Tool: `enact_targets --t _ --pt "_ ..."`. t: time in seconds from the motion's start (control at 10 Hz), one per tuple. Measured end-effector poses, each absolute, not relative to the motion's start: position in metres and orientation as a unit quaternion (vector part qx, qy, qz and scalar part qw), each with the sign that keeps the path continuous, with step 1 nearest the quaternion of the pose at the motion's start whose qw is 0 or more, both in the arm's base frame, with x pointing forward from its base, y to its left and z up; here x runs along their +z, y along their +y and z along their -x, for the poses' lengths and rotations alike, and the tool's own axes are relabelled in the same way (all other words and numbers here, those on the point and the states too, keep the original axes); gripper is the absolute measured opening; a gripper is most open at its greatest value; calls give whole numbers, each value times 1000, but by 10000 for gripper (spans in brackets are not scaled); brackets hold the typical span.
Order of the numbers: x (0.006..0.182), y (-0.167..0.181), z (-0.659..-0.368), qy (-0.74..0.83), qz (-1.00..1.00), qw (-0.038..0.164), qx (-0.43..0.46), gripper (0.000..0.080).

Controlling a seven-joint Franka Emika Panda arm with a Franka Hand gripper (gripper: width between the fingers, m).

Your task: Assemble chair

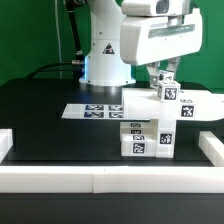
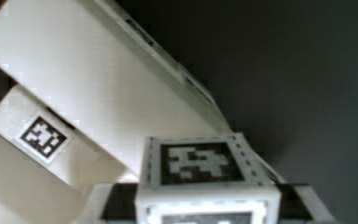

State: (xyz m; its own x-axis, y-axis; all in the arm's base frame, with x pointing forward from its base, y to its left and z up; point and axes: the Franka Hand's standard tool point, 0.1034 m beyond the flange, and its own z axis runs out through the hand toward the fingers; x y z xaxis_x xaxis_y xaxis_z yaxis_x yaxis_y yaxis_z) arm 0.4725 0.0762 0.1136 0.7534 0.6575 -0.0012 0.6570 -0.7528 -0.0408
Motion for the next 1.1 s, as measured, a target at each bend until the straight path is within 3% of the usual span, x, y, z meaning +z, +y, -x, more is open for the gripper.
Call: enact_targets --t 1.1 --pt "113 74 -472 127 992 18 17 284"
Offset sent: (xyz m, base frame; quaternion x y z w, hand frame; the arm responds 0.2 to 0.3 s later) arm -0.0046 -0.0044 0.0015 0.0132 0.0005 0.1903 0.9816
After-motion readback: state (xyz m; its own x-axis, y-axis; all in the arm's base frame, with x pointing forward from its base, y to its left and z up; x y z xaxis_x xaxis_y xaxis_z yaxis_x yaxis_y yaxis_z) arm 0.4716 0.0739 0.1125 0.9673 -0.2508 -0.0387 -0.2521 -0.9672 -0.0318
